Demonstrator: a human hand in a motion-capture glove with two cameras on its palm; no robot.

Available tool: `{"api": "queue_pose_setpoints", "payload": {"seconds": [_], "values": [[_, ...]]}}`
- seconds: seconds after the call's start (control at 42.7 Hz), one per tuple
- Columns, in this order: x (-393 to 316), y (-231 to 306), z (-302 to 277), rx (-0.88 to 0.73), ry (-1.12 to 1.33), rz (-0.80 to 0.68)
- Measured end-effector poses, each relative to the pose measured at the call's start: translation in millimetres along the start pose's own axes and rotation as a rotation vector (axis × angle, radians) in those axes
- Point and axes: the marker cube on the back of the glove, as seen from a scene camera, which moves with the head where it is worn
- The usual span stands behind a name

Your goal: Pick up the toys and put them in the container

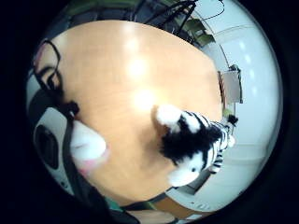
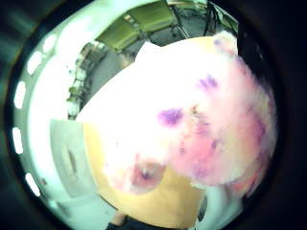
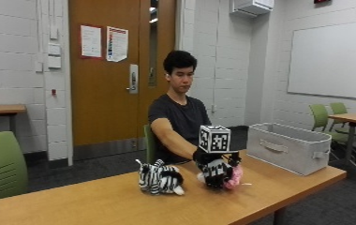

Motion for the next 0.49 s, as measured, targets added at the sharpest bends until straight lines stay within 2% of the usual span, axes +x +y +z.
{"api": "queue_pose_setpoints", "payload": {"seconds": [0.211,0.375,0.492], "values": [[-2.6,7.6,-68.8,-0.015,-0.049,0.021],[-22.6,15.5,-176.0,0.124,-0.041,-0.009],[-49.7,28.6,-228.5,0.179,-0.055,-0.025]]}}
